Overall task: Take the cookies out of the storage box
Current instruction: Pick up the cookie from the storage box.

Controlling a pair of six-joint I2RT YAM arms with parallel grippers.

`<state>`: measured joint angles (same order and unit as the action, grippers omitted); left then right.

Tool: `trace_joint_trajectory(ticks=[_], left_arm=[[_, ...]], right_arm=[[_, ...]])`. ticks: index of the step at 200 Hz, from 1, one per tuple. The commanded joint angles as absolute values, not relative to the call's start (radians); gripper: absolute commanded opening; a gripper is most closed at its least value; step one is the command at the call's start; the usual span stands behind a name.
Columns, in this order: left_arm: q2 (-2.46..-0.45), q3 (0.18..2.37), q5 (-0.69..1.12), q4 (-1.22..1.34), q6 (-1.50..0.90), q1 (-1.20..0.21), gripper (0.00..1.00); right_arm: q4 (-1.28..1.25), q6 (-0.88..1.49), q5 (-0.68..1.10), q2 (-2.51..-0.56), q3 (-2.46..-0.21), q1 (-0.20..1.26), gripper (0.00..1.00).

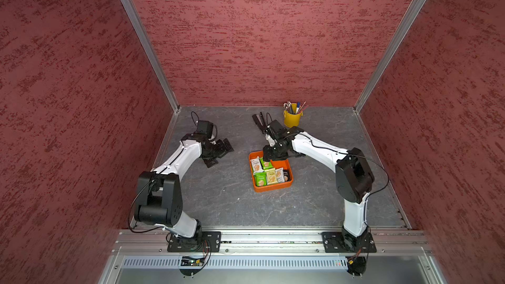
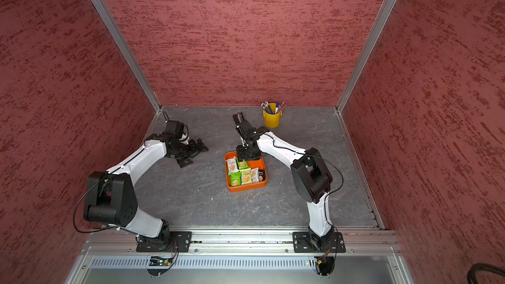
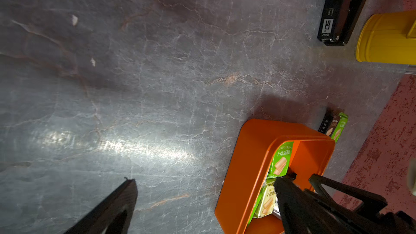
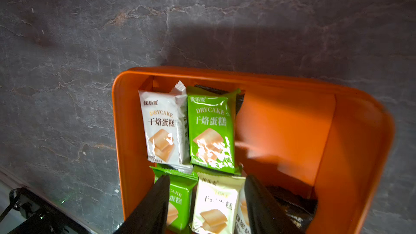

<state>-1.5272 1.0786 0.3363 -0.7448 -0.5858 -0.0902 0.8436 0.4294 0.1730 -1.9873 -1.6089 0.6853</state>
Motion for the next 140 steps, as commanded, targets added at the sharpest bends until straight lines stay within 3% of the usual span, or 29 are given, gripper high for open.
trace_joint_trajectory(ticks=[1,140], left_arm=[[-1.494,1.061,0.341,-0.748,-0.569,-0.074,1.00],[-1.471,1.020,0.345,-0.718,-0.623,-0.066,1.00]], right_arm=[[0.852,0.402,0.119,-2.015,-1.645,0.704,0.58],[0.917,0.321,-0.011,-2.152,-1.744,0.741,0.58]])
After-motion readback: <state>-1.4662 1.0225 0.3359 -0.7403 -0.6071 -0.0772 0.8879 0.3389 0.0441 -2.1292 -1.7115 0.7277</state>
